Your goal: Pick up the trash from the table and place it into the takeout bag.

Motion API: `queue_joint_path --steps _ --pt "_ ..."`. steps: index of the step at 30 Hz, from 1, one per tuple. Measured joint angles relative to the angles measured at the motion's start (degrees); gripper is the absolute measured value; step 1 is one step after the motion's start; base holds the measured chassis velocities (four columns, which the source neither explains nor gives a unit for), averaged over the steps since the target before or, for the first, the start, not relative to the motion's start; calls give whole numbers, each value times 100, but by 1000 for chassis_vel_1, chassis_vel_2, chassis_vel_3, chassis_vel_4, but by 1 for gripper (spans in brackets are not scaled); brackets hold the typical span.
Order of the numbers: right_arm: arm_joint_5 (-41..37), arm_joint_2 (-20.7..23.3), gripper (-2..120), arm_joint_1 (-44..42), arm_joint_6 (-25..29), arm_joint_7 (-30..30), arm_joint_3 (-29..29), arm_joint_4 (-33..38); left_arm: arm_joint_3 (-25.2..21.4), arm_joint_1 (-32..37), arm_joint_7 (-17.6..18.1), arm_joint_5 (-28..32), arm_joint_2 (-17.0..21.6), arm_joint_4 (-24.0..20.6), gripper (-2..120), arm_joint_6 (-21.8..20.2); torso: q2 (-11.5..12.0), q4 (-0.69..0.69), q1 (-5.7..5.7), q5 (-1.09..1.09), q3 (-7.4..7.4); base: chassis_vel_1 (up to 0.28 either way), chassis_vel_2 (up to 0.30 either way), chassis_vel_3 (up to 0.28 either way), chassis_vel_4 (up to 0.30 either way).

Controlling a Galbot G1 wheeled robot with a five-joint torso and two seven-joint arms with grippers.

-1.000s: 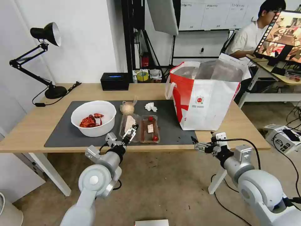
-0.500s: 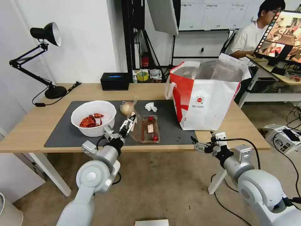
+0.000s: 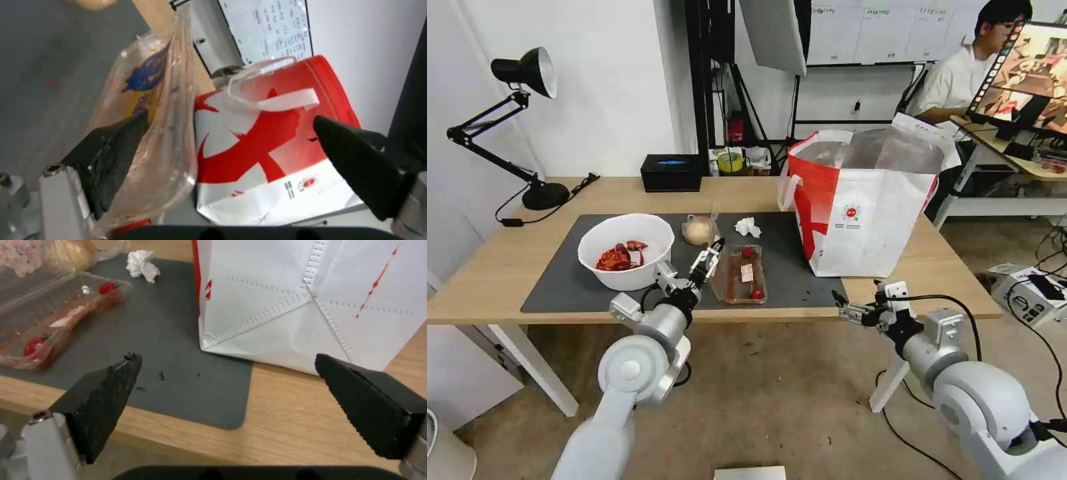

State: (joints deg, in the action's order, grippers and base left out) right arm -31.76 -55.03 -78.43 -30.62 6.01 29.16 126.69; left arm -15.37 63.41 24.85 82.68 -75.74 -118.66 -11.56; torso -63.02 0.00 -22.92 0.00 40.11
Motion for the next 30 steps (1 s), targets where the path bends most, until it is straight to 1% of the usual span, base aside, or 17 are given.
queue_joint_path --steps 3,4,8,14,18,20,21,22,24,25,26,27,28,29,30 --pt "0 2 100 -6 -1 1 7 3 74 -37 0 -11 27 41 100 5 0 0 0 0 0 0 0 0 0" --pt "-1 3 100 -14 -1 3 9 8 209 -112 0 -37 61 110 100 10 0 0 0 0 0 0 0 0 0" --pt "-1 4 100 -19 -3 7 18 15 359 -239 0 -51 67 204 100 16 0 0 0 0 0 0 0 0 0" --pt "-1 4 100 -64 -4 9 44 49 455 -308 2 -59 67 251 100 21 0 0 0 0 0 0 0 0 0" --pt "-1 -2 100 -96 -4 10 76 74 486 -342 -11 -260 86 301 100 -27 0 0 0 0 0 0 0 0 0" --pt "-2 -14 100 -105 -3 10 86 80 529 -362 -147 -706 132 364 100 -163 0 0 0 0 0 0 0 0 0" --pt "-2 -14 100 -105 -3 10 86 80 529 -362 -147 -706 132 364 100 -163 0 0 0 0 0 0 0 0 0" --pt "-2 -18 100 -107 -3 10 88 80 566 -371 -226 -961 168 396 100 -209 0 0 0 0 0 0 0 0 0" --pt "-3 -23 100 -105 4 10 88 80 654 -390 -550 -1452 316 460 100 -282 0 0 0 -1 0 0 0 0 0" --pt "-3 -23 100 -101 9 10 88 80 671 -406 -655 -1523 375 461 100 -318 0 0 0 0 0 0 0 0 0" --pt "-3 -23 100 -101 9 10 88 80 671 -406 -655 -1523 375 461 100 -318 0 0 0 0 0 0 0 0 0" --pt "-4 -24 100 -92 17 10 87 80 690 -434 -751 -1539 444 451 97 -374 0 0 0 0 0 0 0 0 0" --pt "-5 -24 100 -86 21 10 83 75 715 -466 -787 -1544 490 438 93 -404 0 1 0 -1 0 0 0 0 0" --pt "-5 -24 100 -86 21 10 83 75 715 -466 -787 -1544 490 438 93 -404 0 1 0 -1 0 0 0 0 0" --pt "-5 -25 100 -78 24 9 75 67 739 -499 -814 -1597 528 442 89 -416 0 0 0 -1 0 0 0 0 0"
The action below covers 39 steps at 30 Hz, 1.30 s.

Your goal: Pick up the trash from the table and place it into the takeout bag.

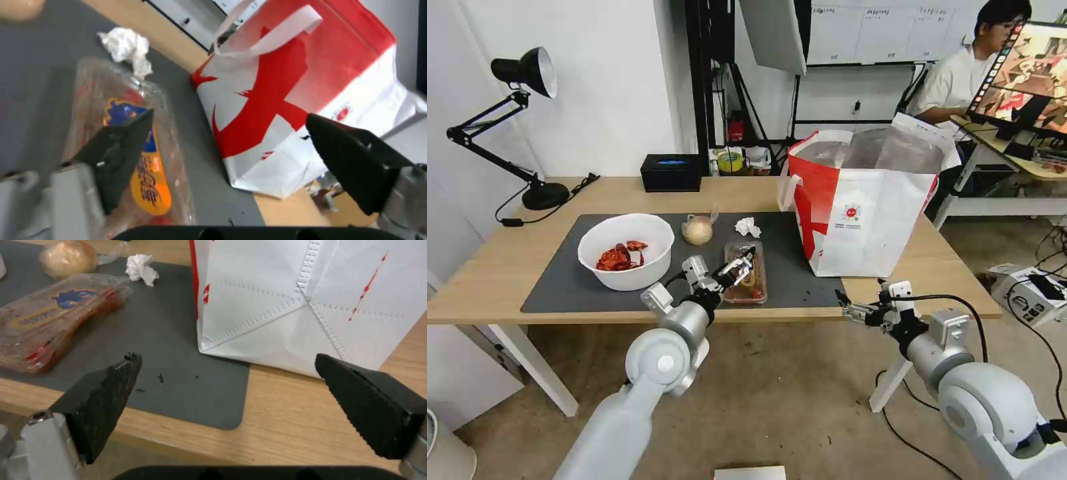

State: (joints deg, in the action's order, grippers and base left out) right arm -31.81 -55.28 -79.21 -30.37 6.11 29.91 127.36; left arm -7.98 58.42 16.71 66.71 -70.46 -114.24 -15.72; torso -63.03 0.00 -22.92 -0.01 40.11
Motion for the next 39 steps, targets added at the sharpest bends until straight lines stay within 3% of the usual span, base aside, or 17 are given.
queue_joint_path --steps 7,10,19,22,27,39 --pt "-2 -55 100 47 18 -1 -47 -59 188 -334 -646 -1275 467 382 63 -13 0 0 0 1 0 0 0 0 0" --pt "-7 -73 100 81 28 -3 -60 -97 271 -504 -1174 -2114 792 645 49 69 0 0 0 0 0 0 0 0 0" --pt "-12 -80 100 95 134 -16 -69 -201 392 -758 -1750 -2764 1222 848 21 175 0 0 0 0 0 0 0 0 0" --pt "-13 -95 100 122 150 -19 -84 -248 477 -758 -1981 -2876 1286 893 5 229 0 0 0 0 0 0 0 0 0" --pt "-137 -84 100 200 170 -13 -137 -337 603 -768 -2257 -3095 1327 979 0 340 0 0 0 0 0 0 0 0 0" --pt "-691 -176 100 417 844 435 -530 -499 673 -660 -2368 -3334 1320 1074 0 403 0 0 0 1 0 0 0 0 0"
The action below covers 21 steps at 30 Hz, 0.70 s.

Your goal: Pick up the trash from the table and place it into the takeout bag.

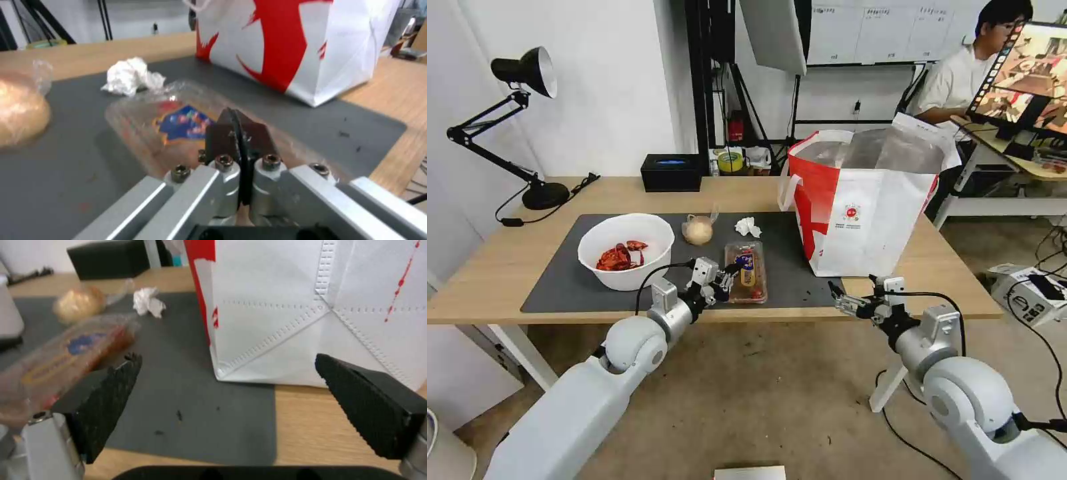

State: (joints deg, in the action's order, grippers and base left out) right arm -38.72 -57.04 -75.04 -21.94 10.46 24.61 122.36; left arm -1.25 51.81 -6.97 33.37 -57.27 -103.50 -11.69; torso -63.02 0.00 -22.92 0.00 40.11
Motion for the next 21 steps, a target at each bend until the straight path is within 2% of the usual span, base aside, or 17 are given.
queue_joint_path --steps 4,12,15,21 --pt "-610 -48 100 78 188 291 -148 -2 -36 141 -28 -116 36 -2 0 19 0 0 0 0 0 0 0 0 0" --pt "-1593 -44 100 225 176 589 -317 20 -49 198 -44 -124 46 -70 0 23 0 0 0 0 0 0 0 0 0" --pt "-2163 -35 100 424 -4 742 -461 20 -49 224 -68 -106 90 -129 0 25 0 0 0 0 0 0 0 0 0" --pt "-2727 -26 100 865 -368 916 -642 -158 -77 281 -103 -88 176 -177 0 91 -1 0 0 0 0 0 0 0 0"
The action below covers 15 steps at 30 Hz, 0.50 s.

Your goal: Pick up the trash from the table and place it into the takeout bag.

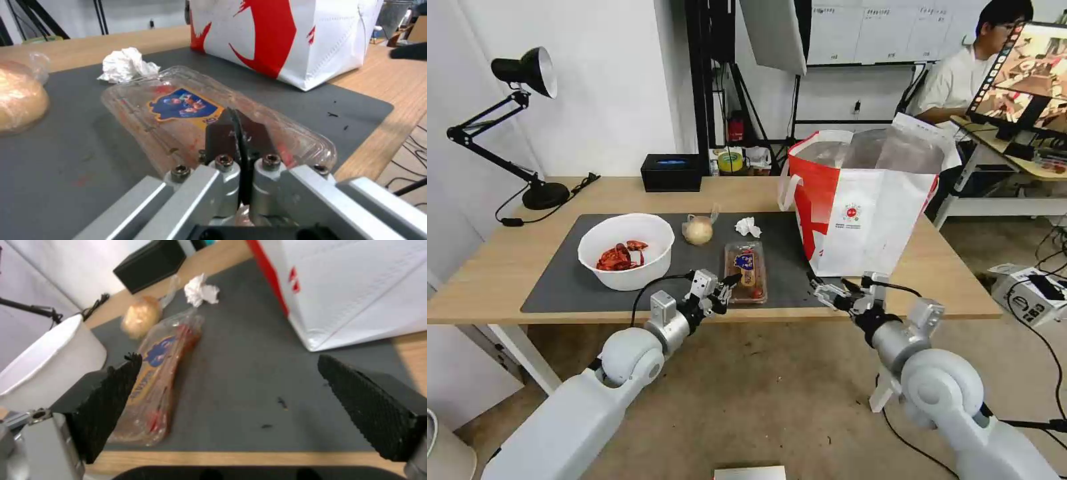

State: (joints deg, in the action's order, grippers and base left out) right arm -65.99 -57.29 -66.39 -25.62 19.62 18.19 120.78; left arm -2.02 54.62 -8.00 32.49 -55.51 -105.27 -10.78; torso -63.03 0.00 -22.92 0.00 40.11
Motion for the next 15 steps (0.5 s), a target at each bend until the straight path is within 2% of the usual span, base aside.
queue_joint_path --steps 3,10,15 --pt "-97 4 100 172 -73 26 -88 -126 -15 17 -20 1 30 -5 0 8 0 0 0 0 0 0 0 0 0" --pt "-1181 -121 100 1004 -519 455 -404 -624 -47 76 -154 5 118 -30 0 16 0 0 -1 0 0 0 0 0 0" --pt "-1517 -210 100 1264 -646 612 -506 -792 -57 123 -188 4 142 -30 0 21 0 0 0 0 0 0 0 0 0"
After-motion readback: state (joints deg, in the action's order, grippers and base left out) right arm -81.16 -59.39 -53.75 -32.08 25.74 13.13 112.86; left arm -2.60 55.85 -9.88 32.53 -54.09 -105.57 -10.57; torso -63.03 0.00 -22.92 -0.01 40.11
